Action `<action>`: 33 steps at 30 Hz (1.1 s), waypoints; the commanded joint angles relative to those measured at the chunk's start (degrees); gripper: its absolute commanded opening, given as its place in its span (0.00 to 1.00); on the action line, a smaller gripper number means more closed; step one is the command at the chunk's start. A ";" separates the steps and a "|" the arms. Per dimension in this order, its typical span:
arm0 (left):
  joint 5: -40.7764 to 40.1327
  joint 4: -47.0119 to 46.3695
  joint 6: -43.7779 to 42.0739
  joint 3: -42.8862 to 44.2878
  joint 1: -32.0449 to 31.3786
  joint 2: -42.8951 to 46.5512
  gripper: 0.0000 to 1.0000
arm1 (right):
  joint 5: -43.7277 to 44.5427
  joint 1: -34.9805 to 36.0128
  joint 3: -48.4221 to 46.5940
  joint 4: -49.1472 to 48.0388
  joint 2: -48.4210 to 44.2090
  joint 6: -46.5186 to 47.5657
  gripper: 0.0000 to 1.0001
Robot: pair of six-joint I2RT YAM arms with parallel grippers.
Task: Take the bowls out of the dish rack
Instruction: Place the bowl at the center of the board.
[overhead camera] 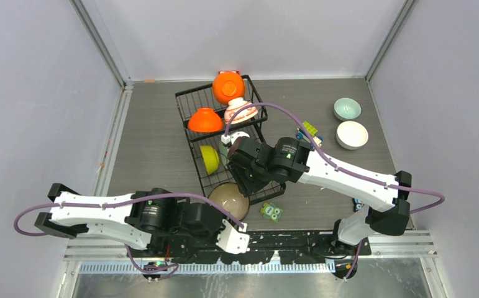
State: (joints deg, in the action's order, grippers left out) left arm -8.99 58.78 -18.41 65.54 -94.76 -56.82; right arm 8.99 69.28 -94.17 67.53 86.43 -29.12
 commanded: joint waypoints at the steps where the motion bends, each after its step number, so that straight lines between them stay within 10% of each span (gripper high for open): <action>1: -2.49 -3.70 -0.56 1.39 -0.25 1.97 0.00 | 1.21 0.25 0.66 -1.25 -0.02 -1.10 0.43; 16: -5.79 -5.19 0.33 -0.06 -0.25 2.73 0.00 | 1.28 1.69 3.03 -3.60 -0.83 -2.84 0.01; 21: -12.21 -6.99 4.25 -1.19 -0.25 4.01 0.50 | 6.49 1.73 3.94 -4.34 -3.75 -4.53 0.01; 29: -32.48 -18.05 24.00 -5.77 -0.25 10.35 0.99 | 23.35 1.57 13.78 -8.80 -14.60 -10.19 0.01; 33: -34.70 -27.60 36.99 -8.90 -0.25 11.61 1.00 | 28.21 1.63 20.16 -12.43 -19.41 -13.43 0.01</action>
State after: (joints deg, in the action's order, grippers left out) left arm -36.10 44.34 2.68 58.83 -94.96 -46.35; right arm 27.90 70.76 -76.99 62.96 72.93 -36.71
